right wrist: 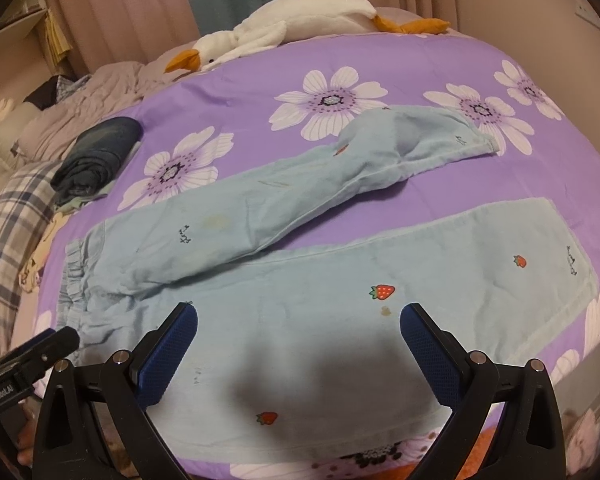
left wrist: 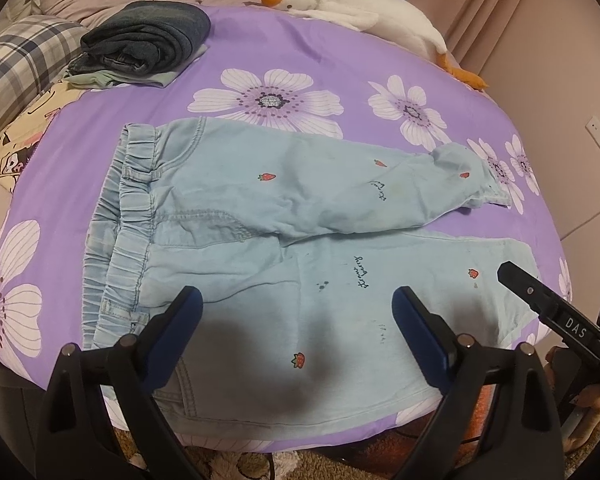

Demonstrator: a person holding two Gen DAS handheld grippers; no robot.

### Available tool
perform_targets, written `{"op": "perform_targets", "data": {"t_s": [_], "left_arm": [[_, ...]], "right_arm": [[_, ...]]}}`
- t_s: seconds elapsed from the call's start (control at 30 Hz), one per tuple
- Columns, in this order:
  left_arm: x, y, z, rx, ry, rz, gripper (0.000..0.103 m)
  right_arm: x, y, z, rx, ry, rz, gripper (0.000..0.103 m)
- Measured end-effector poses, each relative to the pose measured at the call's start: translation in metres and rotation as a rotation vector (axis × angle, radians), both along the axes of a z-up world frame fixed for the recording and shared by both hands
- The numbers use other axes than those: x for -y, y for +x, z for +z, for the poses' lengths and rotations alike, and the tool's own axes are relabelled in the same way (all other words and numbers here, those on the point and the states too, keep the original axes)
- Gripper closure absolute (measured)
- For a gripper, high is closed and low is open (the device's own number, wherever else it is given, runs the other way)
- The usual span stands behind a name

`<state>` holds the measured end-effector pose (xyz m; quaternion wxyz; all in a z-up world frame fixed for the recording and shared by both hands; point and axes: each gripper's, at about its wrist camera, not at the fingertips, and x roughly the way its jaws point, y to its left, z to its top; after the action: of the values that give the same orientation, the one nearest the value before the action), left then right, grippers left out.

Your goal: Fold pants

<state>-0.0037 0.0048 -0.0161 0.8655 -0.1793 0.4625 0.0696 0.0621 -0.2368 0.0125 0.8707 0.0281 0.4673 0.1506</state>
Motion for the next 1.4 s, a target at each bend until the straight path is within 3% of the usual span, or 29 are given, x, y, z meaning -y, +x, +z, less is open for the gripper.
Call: {"op": "perform_targets", "data": {"t_s": [0.27, 0.4, 0.43, 0.5, 0.57, 0.63, 0.67, 0.7, 0.73, 0.8, 0.83, 0.87, 0.9, 0.97, 1.03, 1.1, 1.23, 1.33, 1.4], "left_arm": [[-0.072, -0.033, -0.016, -0.047, 0.015, 0.253, 0.008], [-0.099, -0.056, -0.038, -0.119, -0.025, 0.342, 0.008], [-0.106, -0.063, -0.047, -0.139, -0.054, 0.366, 0.008], [-0.112, -0.068, -0.062, -0.160, -0.123, 0.387, 0.013], [-0.114, -0.069, -0.073, -0.165, -0.205, 0.381, 0.018], [-0.109, -0.066, -0.075, -0.165, -0.212, 0.392, 0.019], [-0.107, -0.064, -0.072, -0.157, -0.202, 0.387, 0.023], [-0.104, -0.061, -0.070, -0.138, -0.207, 0.368, 0.038], [-0.105, -0.057, -0.070, -0.108, -0.238, 0.344, 0.044], [-0.103, -0.049, -0.071, -0.077, -0.292, 0.322, 0.048], [-0.103, -0.047, -0.072, -0.083, -0.283, 0.324, 0.055], [-0.104, -0.046, -0.073, -0.090, -0.269, 0.334, 0.079], [-0.105, -0.045, -0.073, -0.095, -0.264, 0.349, 0.083], [-0.111, -0.047, -0.073, -0.077, -0.325, 0.374, 0.083], [-0.116, -0.052, -0.067, -0.066, -0.323, 0.387, 0.084], [-0.122, -0.063, -0.050, -0.026, -0.272, 0.408, 0.085], [-0.136, -0.076, -0.018, 0.069, -0.244, 0.413, 0.086], [-0.144, -0.087, -0.020, 0.033, -0.145, 0.441, 0.085], [-0.151, -0.094, -0.037, -0.013, -0.165, 0.459, 0.085]], "right_arm": [[0.043, 0.009, -0.005, 0.005, 0.002, -0.083, 0.001], [0.122, 0.023, -0.015, -0.011, 0.007, -0.284, 0.002], [0.136, 0.025, -0.017, -0.019, 0.002, -0.323, 0.008], [0.182, 0.030, -0.029, -0.060, -0.014, -0.448, 0.015], [0.212, 0.032, -0.039, -0.091, -0.015, -0.517, 0.016], [0.244, 0.034, -0.054, -0.139, 0.004, -0.593, 0.017], [0.252, 0.034, -0.058, -0.154, 0.018, -0.612, 0.018], [0.263, 0.035, -0.063, -0.173, 0.045, -0.640, 0.022], [0.273, 0.035, -0.068, -0.181, 0.069, -0.659, 0.026], [0.281, 0.037, -0.071, -0.193, 0.089, -0.680, 0.030], [0.284, 0.038, -0.074, -0.191, 0.102, -0.683, 0.034], [0.285, 0.039, -0.076, -0.187, 0.114, -0.686, 0.036], [0.286, 0.042, -0.077, -0.185, 0.118, -0.692, 0.040], [0.282, 0.045, -0.076, -0.170, 0.101, -0.680, 0.062], [0.281, 0.053, -0.078, -0.170, 0.116, -0.650, 0.094], [0.278, 0.057, -0.076, -0.179, 0.102, -0.649, 0.096], [0.271, 0.048, -0.046, -0.092, 0.138, -0.616, 0.098], [0.266, 0.039, -0.032, -0.055, 0.152, -0.597, 0.098], [0.267, 0.036, -0.043, -0.081, 0.171, -0.594, 0.098]]}}
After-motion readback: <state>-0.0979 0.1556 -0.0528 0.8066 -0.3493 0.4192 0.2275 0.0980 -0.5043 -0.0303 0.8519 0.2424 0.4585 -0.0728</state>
